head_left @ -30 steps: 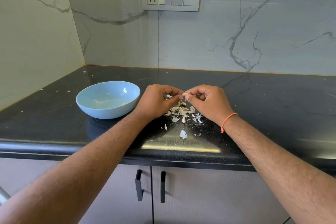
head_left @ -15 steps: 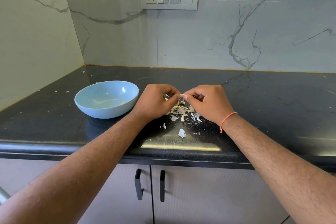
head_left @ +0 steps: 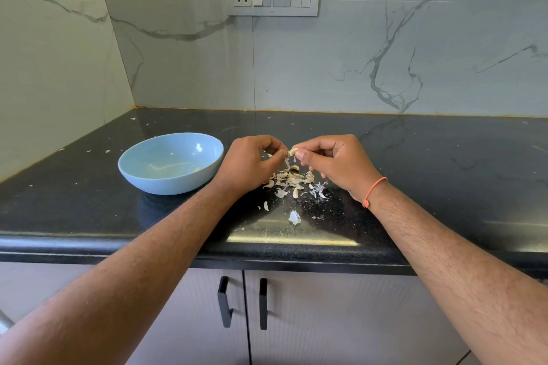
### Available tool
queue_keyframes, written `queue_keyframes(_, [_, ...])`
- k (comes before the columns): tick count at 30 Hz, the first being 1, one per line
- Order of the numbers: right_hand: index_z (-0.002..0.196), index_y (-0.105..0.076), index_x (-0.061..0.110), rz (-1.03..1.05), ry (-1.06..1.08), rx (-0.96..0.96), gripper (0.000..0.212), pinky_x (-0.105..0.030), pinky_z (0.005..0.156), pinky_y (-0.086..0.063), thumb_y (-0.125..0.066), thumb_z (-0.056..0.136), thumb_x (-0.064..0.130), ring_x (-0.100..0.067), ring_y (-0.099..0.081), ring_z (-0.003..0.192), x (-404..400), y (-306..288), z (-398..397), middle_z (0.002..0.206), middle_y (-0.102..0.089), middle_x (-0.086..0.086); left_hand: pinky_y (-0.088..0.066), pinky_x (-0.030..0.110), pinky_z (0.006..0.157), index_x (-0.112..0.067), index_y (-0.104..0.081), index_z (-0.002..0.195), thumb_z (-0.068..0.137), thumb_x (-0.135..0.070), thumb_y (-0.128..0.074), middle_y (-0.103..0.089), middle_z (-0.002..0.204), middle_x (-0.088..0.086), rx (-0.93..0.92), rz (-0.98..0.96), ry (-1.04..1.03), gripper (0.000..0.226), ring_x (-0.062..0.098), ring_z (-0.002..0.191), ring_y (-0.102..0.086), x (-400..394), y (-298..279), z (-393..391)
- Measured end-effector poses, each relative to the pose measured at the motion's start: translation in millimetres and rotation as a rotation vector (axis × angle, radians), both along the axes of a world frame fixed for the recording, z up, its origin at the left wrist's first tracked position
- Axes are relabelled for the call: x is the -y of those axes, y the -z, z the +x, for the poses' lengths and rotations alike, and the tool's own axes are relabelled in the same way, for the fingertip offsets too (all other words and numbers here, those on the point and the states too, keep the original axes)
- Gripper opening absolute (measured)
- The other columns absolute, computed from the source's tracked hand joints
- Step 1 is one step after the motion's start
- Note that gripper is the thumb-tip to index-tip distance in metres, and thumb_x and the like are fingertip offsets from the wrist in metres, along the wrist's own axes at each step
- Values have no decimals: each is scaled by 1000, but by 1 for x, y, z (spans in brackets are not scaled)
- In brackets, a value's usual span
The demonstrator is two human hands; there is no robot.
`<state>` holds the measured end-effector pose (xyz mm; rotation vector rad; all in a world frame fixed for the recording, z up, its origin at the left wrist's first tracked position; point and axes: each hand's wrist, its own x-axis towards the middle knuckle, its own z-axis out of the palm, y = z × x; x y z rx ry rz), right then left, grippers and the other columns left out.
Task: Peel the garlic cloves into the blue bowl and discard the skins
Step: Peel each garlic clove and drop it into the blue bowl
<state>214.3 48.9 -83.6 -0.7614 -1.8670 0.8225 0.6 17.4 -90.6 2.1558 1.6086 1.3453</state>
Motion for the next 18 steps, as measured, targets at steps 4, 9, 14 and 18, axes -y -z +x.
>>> queue_keyframes(4, [96, -84, 32, -23, 41, -50, 9, -36, 59, -49, -82, 89, 26, -25, -58, 68, -3, 2, 0, 83, -78, -9, -40, 7, 57, -29, -82, 105, 91, -26, -83, -79, 89, -17, 43, -19, 103, 15, -6, 49, -53, 2, 1, 0])
queue_keyframes(9, [100, -83, 25, 6, 83, 16, 12, -21, 59, -48, -84, 88, 22, -7, -57, 61, -10, 5, 0, 79, -77, 6, -47, 19, 48, -23, -82, 100, 93, -29, -81, -75, 70, -15, 187, -70, 147, 10, 9, 44, -58, 1, 0, -1])
queue_keyframes(14, [98, -84, 24, 68, 122, 66, 11, -18, 62, -52, -84, 87, 21, -7, -62, 64, -9, 4, 1, 76, -76, 16, -48, 24, 46, -18, -81, 101, 96, -29, -77, -75, 72, -13, 245, -110, 183, 13, 13, 46, -59, 2, -1, 0])
queue_keyframes(18, [96, -83, 28, 164, 160, 105, 13, -19, 70, -55, -86, 85, 22, -15, -67, 75, -10, 4, 1, 88, -77, 12, -46, 25, 46, -13, -80, 101, 99, -25, -73, -71, 68, -15, 292, -156, 206, 13, 20, 48, -56, 2, -3, 0])
